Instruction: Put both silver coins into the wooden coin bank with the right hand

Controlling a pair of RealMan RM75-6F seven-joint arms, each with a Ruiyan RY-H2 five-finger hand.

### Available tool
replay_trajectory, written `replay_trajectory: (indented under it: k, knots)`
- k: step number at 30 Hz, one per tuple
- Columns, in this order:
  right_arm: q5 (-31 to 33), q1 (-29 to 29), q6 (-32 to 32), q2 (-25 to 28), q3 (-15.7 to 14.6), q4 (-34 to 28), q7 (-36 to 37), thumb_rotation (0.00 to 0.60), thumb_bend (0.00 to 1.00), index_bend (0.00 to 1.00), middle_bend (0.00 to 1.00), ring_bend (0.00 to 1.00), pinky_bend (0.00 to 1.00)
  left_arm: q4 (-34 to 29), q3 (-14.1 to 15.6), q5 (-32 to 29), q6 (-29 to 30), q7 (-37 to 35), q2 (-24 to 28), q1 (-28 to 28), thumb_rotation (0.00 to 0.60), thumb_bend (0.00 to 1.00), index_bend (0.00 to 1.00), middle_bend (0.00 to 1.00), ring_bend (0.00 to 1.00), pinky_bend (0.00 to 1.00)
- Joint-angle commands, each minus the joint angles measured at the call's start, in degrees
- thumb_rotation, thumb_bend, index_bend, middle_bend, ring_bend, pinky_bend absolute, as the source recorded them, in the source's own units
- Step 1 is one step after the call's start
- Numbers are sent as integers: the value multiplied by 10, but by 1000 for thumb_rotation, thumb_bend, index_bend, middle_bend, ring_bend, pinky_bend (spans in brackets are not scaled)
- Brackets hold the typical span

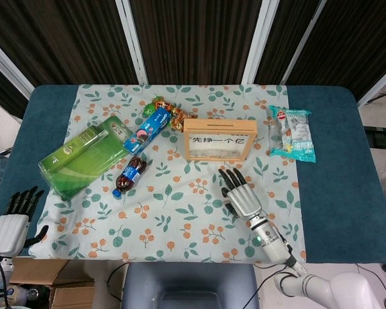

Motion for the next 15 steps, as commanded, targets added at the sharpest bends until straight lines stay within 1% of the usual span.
replay_trajectory:
  k: [1,11,15]
  knots:
    - [-1,0,1,-1,0,2,3,600,500,651,53,0,0,0,0,0,-1,0,0,0,600,310,0,0,0,0]
    - [-2,2,-1,-4,-1,5,11,600,590,685,62,0,0,1,0,-3,-5,0,0,-1,600,311,0,0,0,0]
    - [-2,2,0,-4,0,4,11,600,599,704,69,0,0,1,0,-3,-5,-1,0,0,600,310,0,0,0,0]
